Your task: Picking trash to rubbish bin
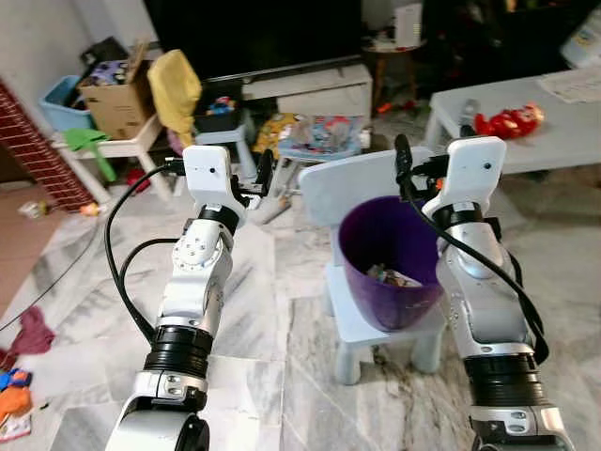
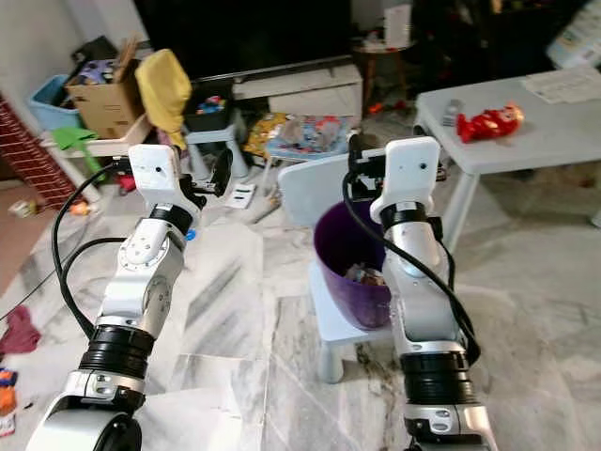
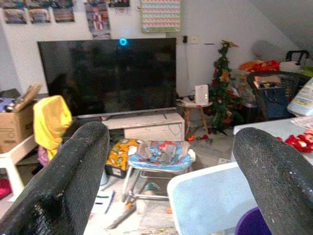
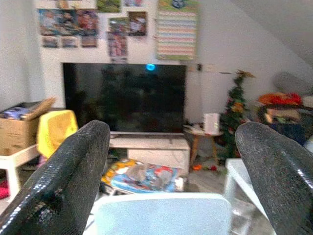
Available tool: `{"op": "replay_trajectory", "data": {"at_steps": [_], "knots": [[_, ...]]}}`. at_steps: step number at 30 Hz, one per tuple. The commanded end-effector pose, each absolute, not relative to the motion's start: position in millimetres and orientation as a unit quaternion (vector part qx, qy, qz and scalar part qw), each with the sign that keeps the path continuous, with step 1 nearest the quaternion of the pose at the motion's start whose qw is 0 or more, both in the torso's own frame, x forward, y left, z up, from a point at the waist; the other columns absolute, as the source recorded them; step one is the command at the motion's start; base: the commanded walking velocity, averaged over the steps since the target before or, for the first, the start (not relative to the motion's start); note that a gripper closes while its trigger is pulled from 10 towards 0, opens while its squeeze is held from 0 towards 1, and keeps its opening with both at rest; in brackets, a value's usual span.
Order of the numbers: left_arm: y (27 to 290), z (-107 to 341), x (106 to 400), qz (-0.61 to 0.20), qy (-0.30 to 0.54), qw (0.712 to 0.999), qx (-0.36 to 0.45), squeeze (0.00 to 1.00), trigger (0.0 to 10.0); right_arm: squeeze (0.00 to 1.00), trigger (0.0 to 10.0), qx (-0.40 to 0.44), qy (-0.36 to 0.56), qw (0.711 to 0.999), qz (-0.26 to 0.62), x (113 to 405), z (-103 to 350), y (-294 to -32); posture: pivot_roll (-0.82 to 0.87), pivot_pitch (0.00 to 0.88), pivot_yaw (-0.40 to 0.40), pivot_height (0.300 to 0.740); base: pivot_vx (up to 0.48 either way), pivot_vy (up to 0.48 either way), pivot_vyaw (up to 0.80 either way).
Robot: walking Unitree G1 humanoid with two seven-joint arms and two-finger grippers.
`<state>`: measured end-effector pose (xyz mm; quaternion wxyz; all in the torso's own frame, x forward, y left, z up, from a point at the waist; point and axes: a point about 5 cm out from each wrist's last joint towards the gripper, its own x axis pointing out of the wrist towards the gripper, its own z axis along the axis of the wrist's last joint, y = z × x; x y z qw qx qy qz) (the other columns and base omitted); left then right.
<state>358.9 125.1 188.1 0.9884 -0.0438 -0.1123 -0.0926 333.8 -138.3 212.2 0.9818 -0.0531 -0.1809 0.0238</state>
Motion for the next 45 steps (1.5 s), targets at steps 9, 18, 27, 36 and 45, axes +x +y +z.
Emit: {"op": "replay_trajectory", "data": {"at_steps": [9, 18, 27, 36, 45], "knots": [[128.5, 190.8, 360.1, -0.093, -0.115, 0.988, -0.044, 0.0, 10.0, 0.0, 10.0, -0.051, -0.192, 0.98, 0.027, 335.2, 218.1, -134.7, -0.15, 0.0, 0.126, 0.74, 0.285, 0.0, 0.0], [128.3, 190.4, 359.7, -0.094, -0.114, 0.988, -0.045, 0.0, 10.0, 0.0, 10.0, -0.051, -0.194, 0.979, 0.027, 335.4, 218.9, -133.9, -0.15, 0.0, 0.126, 0.74, 0.298, 0.0, 0.0], [129.5, 189.7, 358.9, -0.083, -0.118, 0.988, -0.05, 0.0, 10.0, 0.0, 10.0, -0.051, -0.194, 0.979, 0.026, 335.4, 218.9, -133.7, -0.15, 0.0, 0.126, 0.74, 0.193, 0.0, 0.0], [132.1, 187.9, 358.9, -0.071, -0.114, 0.989, -0.055, 0.0, 10.0, 0.0, 10.0, -0.051, -0.194, 0.979, 0.025, 335.7, 218.9, -134.8, -0.15, 0.0, 0.123, 0.74, 0.0, 0.0, 0.0], [131.7, 188.6, 359.6, -0.069, -0.116, 0.989, -0.054, 0.0, 10.0, 0.0, 10.0, -0.063, -0.189, 0.98, 0.031, 336.8, 218.0, -131.7, -0.15, 0.0, 0.122, 0.74, 0.0, 0.0, 0.42]]}}
